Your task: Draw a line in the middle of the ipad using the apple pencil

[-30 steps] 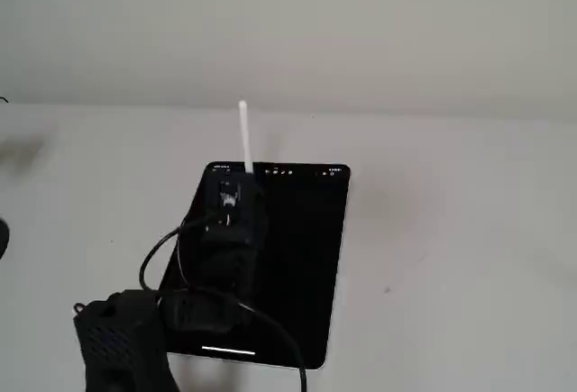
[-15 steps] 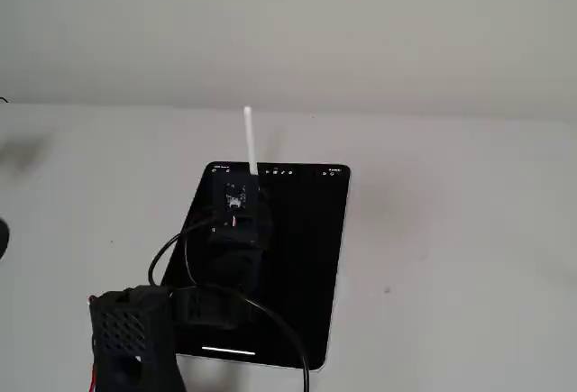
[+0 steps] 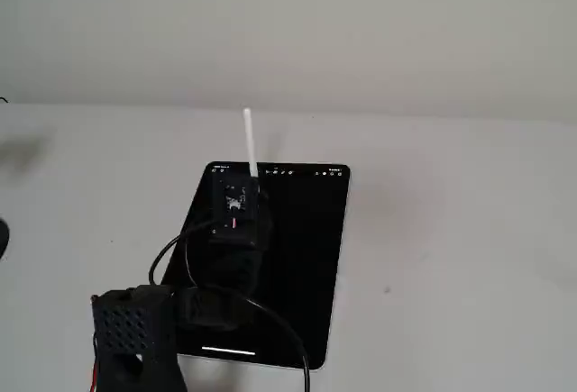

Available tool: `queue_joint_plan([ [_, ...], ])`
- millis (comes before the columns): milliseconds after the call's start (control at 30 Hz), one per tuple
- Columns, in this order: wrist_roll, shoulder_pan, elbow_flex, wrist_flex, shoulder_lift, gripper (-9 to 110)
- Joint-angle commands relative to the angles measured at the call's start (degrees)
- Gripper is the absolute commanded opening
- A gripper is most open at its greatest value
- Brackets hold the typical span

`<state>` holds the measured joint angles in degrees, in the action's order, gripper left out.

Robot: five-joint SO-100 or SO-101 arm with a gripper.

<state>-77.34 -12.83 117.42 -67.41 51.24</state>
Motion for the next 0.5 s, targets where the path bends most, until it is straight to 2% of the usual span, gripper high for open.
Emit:
queue_joint_plan([
  [0,-0.8,0.9,-0.8,-3.3,0.4,0],
  [467,-1.3,0.2,6.6,-9.3,1.1,0],
])
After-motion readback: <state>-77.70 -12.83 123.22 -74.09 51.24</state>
